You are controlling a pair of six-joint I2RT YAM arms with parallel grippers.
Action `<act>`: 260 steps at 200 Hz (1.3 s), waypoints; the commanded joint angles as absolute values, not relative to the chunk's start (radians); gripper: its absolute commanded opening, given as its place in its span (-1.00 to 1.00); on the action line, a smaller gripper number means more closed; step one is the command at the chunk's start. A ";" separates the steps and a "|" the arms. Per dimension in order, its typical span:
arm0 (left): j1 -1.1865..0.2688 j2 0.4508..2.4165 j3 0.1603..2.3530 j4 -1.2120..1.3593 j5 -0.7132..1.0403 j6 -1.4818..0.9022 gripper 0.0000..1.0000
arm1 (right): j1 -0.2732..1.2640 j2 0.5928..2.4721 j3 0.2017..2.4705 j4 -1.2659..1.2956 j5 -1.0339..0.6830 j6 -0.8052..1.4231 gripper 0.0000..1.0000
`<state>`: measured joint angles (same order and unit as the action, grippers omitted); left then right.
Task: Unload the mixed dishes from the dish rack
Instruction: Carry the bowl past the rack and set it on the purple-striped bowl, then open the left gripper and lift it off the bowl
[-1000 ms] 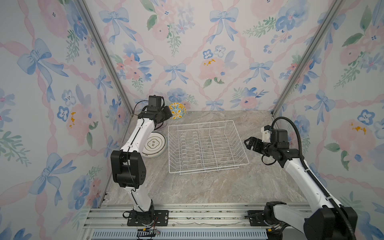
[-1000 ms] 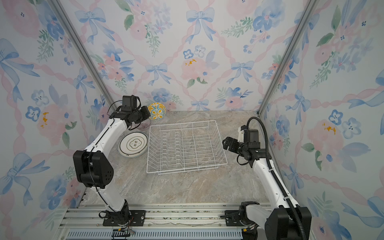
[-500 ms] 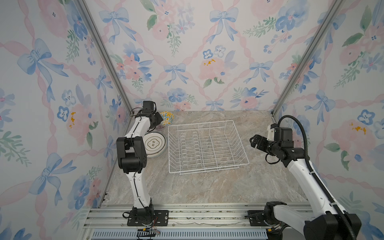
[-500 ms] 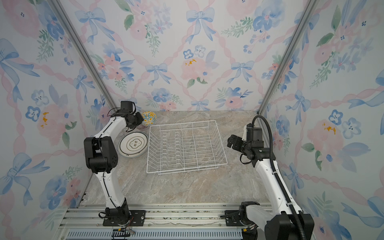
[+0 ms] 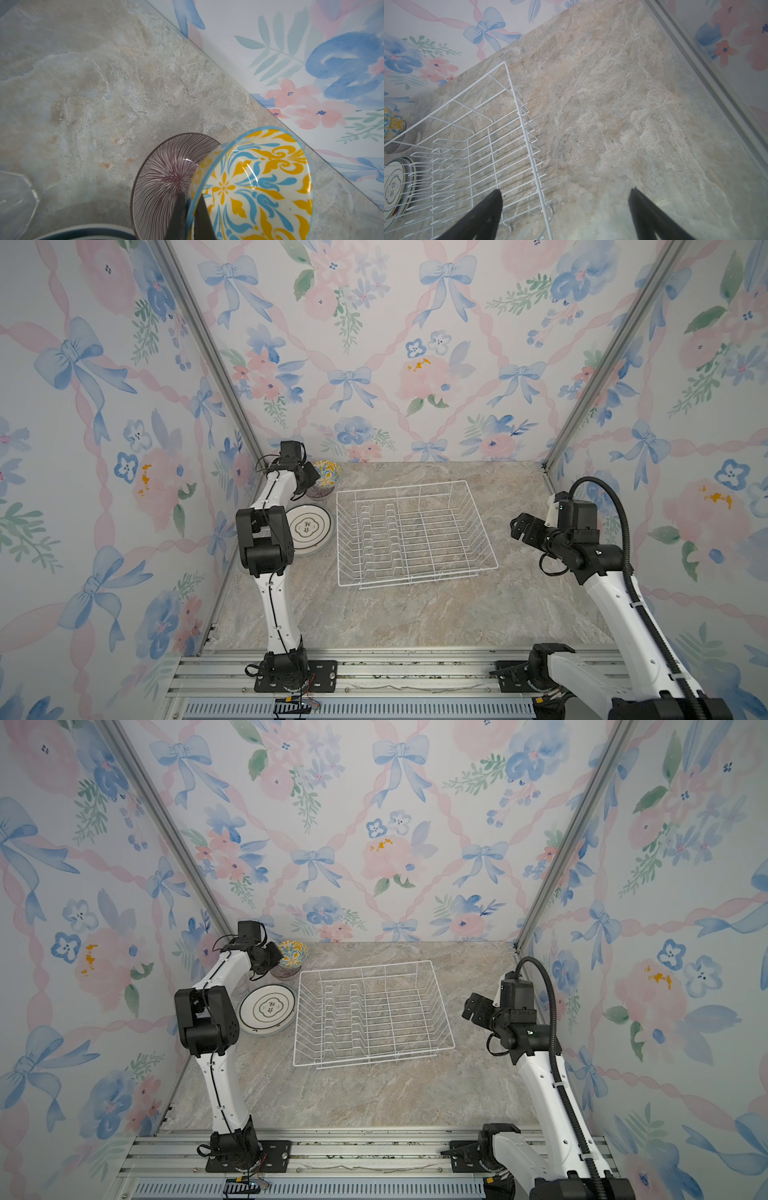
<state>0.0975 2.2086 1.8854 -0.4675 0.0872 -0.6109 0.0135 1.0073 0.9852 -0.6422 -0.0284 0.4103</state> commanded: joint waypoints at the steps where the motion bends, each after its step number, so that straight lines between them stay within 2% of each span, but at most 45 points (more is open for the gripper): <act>1: 0.113 2.217 1.900 -0.436 0.114 -0.606 -1.00 | 0.006 1.000 0.984 -0.676 -0.004 0.425 0.94; 75: 0.115 2.163 1.798 -0.435 0.060 -0.562 -1.00 | 0.006 1.053 0.992 -0.648 -0.020 0.431 0.93; 78: 0.116 2.160 1.796 -0.435 0.058 -0.559 -0.92 | 0.006 1.055 0.991 -0.646 -0.019 0.431 0.93; 87: 0.115 2.156 1.791 -0.435 0.057 -0.555 -0.48 | 0.006 1.061 0.991 -0.641 -0.020 0.430 0.93; 91: 0.116 2.153 1.789 -0.435 0.056 -0.552 -0.34 | 0.006 1.064 0.991 -0.639 -0.021 0.432 0.93; 127: 0.114 2.093 1.767 -0.434 0.029 -0.531 0.40 | 0.006 1.087 0.988 -0.596 -0.043 0.421 0.93; 141: 0.109 2.061 1.750 -0.427 0.004 -0.517 0.92 | 0.006 1.091 0.976 -0.550 -0.043 0.415 0.94; 143: 0.108 2.056 1.745 -0.426 0.000 -0.514 0.95 | 0.005 1.093 0.975 -0.544 -0.043 0.414 0.93; 175: 0.103 1.937 1.594 -0.298 -0.044 -0.480 0.96 | 0.006 1.074 0.896 -0.363 -0.001 0.394 0.93; 224: 0.103 1.600 0.942 0.359 -0.140 -0.414 0.96 | 0.015 1.005 0.617 0.079 0.263 0.376 0.93; 260: 0.100 1.494 0.689 0.538 -0.188 -0.298 0.96 | 0.053 0.984 0.493 0.242 0.429 0.280 0.93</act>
<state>0.1047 1.5471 0.8124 0.2897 -0.1257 -0.3992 0.0273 1.0058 0.5392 0.0280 0.2584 0.3573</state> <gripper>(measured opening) 0.979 0.967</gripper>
